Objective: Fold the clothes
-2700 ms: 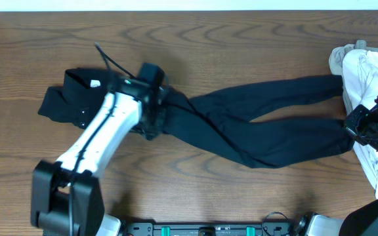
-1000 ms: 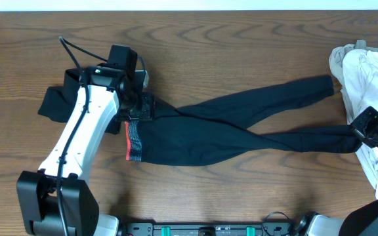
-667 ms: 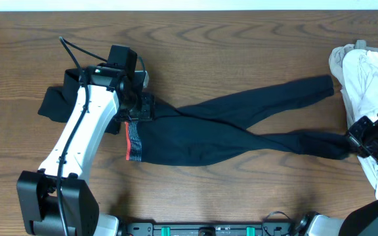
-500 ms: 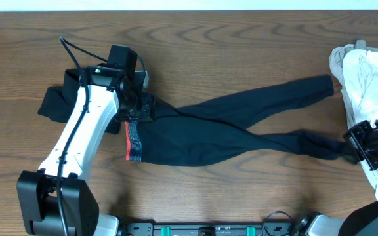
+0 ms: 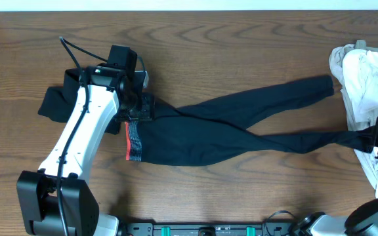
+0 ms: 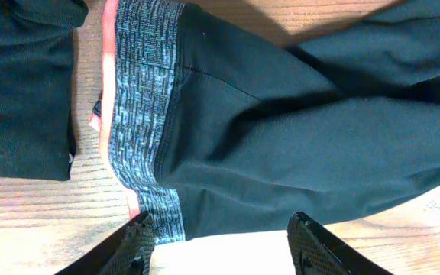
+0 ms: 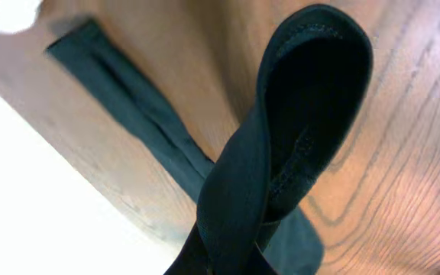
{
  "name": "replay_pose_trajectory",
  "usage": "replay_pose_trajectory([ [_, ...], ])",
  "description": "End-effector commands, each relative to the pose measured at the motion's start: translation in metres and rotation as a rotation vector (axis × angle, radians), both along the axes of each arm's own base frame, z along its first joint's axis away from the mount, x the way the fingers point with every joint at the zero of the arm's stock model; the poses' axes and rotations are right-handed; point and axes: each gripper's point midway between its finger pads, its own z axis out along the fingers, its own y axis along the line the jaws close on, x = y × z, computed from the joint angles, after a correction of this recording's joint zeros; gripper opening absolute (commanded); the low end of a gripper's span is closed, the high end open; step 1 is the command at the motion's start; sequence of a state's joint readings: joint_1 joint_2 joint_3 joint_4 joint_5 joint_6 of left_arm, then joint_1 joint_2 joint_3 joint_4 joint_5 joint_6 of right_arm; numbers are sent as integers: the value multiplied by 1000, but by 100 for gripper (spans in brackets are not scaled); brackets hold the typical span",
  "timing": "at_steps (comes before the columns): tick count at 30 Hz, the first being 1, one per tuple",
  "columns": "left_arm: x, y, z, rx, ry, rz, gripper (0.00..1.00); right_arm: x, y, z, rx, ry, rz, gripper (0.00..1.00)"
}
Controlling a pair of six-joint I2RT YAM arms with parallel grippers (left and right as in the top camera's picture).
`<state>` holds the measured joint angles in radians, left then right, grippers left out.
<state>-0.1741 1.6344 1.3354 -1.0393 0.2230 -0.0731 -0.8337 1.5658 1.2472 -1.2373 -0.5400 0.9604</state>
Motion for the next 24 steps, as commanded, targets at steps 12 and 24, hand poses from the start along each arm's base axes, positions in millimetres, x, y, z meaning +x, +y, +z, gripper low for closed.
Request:
replay_pose_trajectory([
  [12,-1,1,-5,4,15,-14,58,17,-42,-32,414,-49,-374,2],
  [24,0,1,-5,3,11,-14,58,33,-127,-19,326,-298,-582,2],
])
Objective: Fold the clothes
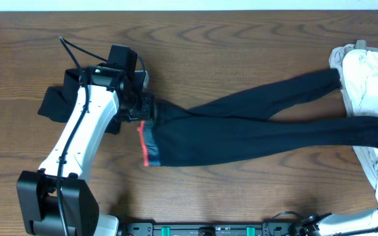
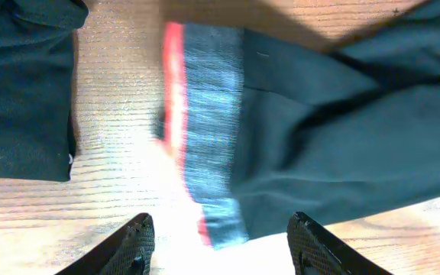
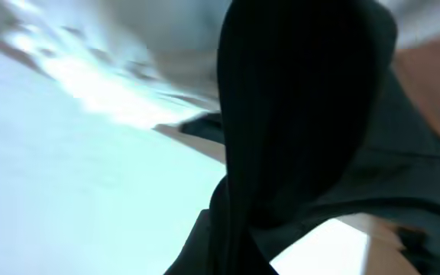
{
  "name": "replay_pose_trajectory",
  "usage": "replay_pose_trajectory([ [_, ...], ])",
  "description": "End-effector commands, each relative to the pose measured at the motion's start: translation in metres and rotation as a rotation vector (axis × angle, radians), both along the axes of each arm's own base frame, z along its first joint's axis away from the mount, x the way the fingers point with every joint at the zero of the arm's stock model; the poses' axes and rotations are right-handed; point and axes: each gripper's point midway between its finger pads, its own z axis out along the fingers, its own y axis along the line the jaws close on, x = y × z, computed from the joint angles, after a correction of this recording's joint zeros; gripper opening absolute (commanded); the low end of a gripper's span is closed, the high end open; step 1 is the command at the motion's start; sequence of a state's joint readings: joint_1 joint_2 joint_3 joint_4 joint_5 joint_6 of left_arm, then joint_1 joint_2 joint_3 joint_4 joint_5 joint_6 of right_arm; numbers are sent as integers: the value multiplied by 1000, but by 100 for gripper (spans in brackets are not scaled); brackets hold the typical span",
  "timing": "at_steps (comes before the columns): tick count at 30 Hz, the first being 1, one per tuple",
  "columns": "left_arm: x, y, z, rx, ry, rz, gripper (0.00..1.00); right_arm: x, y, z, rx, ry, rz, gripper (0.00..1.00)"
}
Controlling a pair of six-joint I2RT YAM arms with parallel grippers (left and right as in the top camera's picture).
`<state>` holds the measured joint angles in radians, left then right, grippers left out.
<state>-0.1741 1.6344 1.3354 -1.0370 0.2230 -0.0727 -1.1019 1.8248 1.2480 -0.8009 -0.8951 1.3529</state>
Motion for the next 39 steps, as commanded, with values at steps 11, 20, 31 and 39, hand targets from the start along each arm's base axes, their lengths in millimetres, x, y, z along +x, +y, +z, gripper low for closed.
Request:
replay_pose_trajectory([
  [11,-3,1,-5,5,21,-14,58,19,-38,30,-473,-252,203,62],
  [20,-3,1,-5,8,16,-40,58,25,5,38,-842,-328,650,50],
  [31,-3,1,-5,10,13,-58,59,32,33,16,-1183,75,1168,51],
  [39,-3,1,-5,11,15,-58,60,33,15,53,-1382,363,1266,60],
])
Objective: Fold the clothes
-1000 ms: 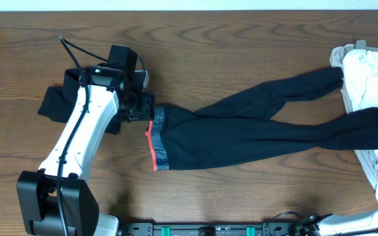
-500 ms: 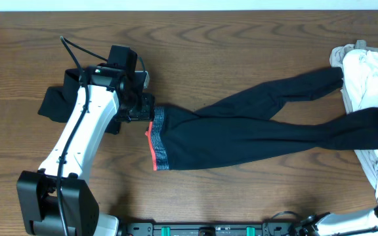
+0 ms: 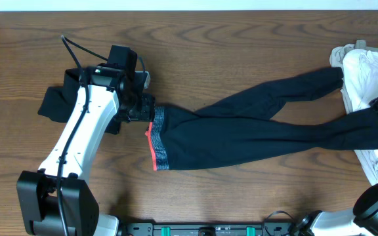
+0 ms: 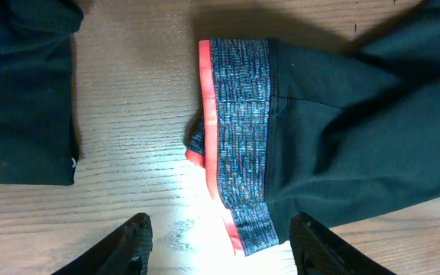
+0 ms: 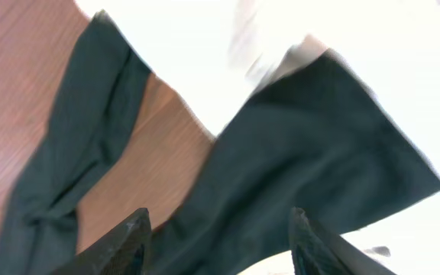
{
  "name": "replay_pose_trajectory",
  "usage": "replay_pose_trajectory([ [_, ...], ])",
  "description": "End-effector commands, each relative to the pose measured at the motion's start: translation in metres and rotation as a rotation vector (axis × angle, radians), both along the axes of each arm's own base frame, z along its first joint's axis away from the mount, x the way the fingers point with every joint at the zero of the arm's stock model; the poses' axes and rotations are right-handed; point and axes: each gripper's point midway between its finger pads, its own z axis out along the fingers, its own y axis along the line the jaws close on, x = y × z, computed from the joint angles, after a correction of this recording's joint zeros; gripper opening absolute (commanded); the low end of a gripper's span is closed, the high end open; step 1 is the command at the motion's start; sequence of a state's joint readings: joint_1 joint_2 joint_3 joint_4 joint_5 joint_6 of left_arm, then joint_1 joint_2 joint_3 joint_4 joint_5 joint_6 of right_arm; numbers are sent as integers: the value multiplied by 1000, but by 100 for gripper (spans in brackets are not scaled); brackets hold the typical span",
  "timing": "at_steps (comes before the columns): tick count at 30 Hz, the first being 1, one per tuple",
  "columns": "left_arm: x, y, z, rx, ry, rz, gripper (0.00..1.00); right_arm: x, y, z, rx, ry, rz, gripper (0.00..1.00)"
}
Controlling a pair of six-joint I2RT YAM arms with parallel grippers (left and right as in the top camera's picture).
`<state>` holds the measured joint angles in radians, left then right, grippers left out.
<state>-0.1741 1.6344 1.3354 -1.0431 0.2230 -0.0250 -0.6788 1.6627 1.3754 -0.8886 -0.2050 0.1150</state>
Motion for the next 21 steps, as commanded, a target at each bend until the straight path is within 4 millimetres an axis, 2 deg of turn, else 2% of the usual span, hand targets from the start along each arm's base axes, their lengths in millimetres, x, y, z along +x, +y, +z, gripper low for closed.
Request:
replay_pose_trajectory([
  [1,-2,1,-5,5,18,-12,60,-8,-30,22,-211,56,0,64],
  [4,-2,1,-5,5,18,-11,61,-7,-46,23,-251,43,-6,74],
  [7,-2,1,-5,4,19,-11,61,-19,-61,17,-253,64,-18,74],
  [11,-2,1,-5,4,18,-11,61,-29,-70,9,-203,51,-17,68],
  [15,-2,1,-5,4,19,-11,65,-40,-80,0,-189,73,-45,63],
  [21,-2,1,-5,4,18,-11,66,-29,-76,-18,-148,65,32,58],
])
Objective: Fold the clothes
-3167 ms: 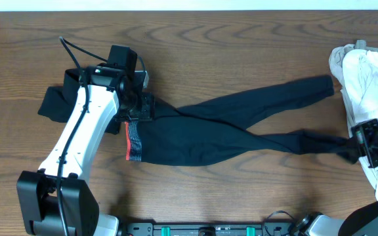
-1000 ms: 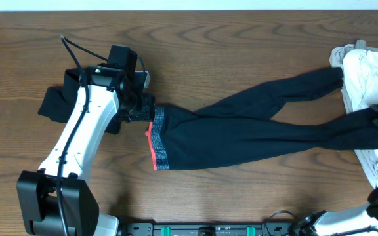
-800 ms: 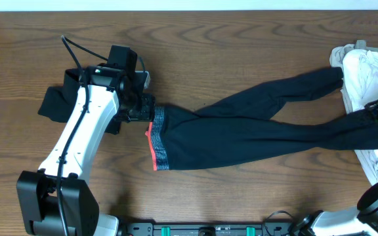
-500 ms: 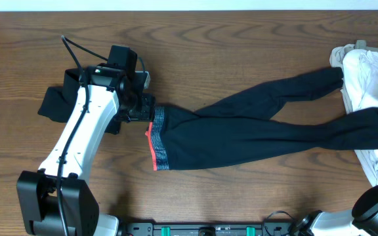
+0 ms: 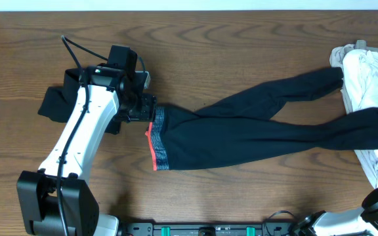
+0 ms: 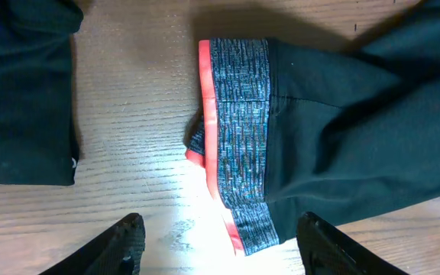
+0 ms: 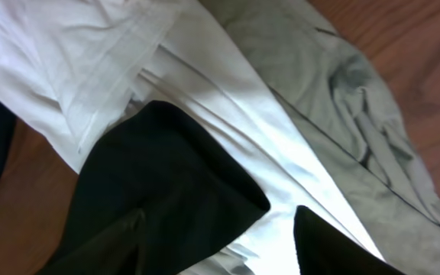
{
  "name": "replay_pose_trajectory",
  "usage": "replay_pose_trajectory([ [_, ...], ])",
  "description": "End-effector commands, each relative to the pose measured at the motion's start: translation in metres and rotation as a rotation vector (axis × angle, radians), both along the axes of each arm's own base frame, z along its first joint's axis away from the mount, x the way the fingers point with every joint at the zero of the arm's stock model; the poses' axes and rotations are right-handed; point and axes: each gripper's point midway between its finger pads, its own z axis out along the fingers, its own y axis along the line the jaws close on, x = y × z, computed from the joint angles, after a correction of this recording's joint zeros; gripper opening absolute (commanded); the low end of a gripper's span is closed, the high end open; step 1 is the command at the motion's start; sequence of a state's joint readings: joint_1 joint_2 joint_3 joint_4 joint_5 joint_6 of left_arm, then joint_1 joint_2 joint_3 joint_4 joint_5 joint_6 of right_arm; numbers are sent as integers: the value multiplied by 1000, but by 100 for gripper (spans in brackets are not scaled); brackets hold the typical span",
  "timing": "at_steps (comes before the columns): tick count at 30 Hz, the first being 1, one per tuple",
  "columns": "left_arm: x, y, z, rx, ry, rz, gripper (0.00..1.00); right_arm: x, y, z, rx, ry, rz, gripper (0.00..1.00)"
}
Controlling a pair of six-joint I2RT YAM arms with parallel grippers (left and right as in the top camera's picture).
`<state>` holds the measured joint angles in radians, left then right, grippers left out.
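Note:
Black leggings (image 5: 241,134) lie stretched across the table, their grey-and-orange waistband (image 6: 235,145) at the left end. The legs fork to the right. The lower leg's cuff (image 7: 159,191) rests on the white clothes. My left gripper (image 6: 224,248) hangs open just above the waistband's near corner, holding nothing. My right gripper (image 7: 220,244) is open over that cuff, one dark finger (image 7: 334,244) against the white cloth. In the overhead view the right gripper itself is out of sight.
A folded dark garment (image 5: 54,105) lies left of my left arm (image 5: 84,131). A rumpled heap of white and beige clothes (image 5: 366,72) sits at the table's right edge. Bare wood (image 5: 241,46) runs along the back.
My right gripper, then seen over the lower leg's end in the overhead view, has left that view. The cuff lies flat on the white heap. The left gripper and waistband are unchanged.
First my right gripper was shut on the lower leg's cuff, and the waistband lay under my open left gripper. Then the leggings were further right and straighter. After that the right gripper was open and the cuff free; now it rests on the white heap.

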<state>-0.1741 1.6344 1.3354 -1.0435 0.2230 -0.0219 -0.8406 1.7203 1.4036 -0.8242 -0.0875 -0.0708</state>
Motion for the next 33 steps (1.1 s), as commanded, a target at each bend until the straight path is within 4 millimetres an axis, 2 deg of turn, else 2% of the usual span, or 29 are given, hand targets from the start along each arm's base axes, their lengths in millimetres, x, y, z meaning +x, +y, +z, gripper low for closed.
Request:
replay_pose_trajectory([
  [1,-2,1,-5,4,18,-8,67,11,5,-14,36,-5,78,58],
  [7,-2,1,-5,4,19,-8,69,15,1,-38,56,26,89,57],
  [18,-1,1,-5,4,17,-9,70,21,0,-60,78,45,105,53],
  [23,-1,1,-5,4,16,-8,71,20,2,-74,112,65,89,45],
  [29,-1,1,-5,4,16,-8,71,20,2,-76,118,65,80,33],
  [33,-1,1,-5,4,15,-8,71,20,2,-77,121,65,76,33],
])
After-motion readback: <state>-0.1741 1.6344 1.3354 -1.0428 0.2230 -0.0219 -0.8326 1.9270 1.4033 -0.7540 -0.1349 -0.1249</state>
